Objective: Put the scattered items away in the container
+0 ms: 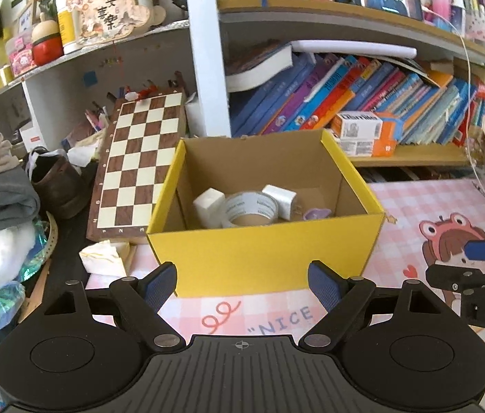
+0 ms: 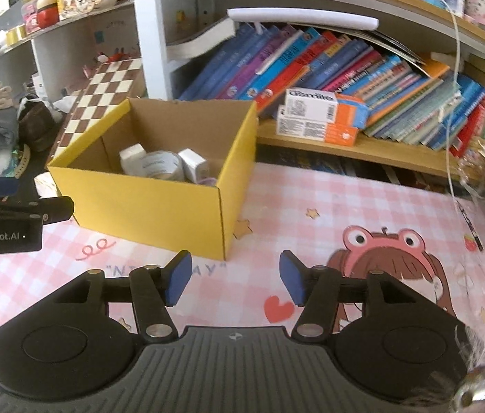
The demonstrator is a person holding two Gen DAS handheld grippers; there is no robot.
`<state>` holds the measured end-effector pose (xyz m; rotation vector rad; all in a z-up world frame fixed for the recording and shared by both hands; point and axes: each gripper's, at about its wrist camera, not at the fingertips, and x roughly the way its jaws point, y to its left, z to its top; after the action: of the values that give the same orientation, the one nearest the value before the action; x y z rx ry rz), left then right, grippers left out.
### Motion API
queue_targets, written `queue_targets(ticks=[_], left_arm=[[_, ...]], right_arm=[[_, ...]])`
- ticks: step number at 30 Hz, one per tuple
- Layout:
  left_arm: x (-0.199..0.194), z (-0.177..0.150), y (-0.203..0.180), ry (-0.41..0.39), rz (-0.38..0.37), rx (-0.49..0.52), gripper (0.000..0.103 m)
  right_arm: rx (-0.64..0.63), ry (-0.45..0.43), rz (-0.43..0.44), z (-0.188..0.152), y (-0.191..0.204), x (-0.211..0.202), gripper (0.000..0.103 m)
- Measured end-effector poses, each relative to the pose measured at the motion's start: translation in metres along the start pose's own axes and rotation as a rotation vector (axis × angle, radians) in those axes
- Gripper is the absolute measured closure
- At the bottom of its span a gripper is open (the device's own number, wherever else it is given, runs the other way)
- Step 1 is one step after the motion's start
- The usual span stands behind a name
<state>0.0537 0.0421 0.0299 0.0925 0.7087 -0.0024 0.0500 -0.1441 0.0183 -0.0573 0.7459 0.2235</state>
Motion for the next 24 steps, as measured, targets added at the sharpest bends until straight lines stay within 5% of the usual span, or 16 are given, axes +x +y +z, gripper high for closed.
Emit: queue_targets(ticks=[24], left_arm=[[-0.005, -0.017, -0.034, 0.025, 0.002, -0.007, 0.017]], right_arm=[[0.028, 0.009, -0.078, -0.021, -0.02, -0.011, 0.029]])
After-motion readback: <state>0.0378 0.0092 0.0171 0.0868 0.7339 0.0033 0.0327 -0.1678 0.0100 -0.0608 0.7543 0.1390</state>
